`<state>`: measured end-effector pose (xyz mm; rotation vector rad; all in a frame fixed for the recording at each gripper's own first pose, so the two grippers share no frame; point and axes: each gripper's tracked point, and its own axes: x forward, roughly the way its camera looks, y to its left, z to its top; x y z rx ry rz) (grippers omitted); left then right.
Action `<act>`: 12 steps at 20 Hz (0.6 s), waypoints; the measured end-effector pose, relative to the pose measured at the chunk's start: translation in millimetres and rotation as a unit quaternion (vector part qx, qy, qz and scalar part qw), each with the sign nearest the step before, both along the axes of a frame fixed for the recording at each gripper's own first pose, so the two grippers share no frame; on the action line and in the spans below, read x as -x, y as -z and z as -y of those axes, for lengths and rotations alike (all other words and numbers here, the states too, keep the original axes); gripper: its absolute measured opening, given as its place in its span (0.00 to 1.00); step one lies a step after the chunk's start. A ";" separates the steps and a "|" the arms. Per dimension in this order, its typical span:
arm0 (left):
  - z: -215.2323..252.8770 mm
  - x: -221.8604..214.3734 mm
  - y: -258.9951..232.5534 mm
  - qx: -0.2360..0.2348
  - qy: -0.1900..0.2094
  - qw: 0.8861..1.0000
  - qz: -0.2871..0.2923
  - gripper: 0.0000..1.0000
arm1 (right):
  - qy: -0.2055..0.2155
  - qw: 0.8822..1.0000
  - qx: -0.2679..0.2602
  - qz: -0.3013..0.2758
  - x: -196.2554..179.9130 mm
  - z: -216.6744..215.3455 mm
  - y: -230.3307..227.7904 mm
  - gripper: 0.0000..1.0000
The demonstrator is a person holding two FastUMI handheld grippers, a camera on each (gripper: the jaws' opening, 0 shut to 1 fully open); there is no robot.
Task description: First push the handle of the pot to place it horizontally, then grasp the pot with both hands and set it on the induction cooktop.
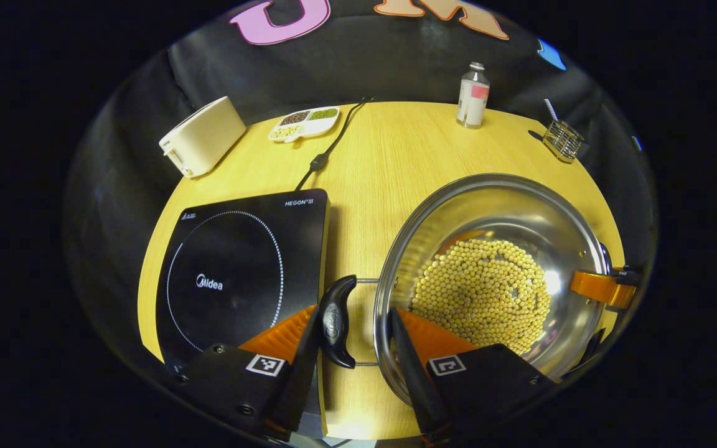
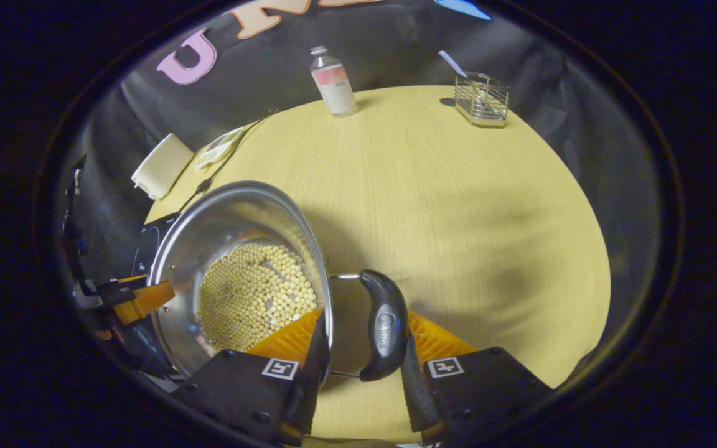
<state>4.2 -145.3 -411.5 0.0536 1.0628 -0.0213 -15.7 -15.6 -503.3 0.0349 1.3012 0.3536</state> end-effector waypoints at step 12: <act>-7.3 1.5 -16.3 0.011 0.019 1.000 0.001 0.68 | 0.034 0.999 0.008 0.020 12.1 0.7 -26.9 0.48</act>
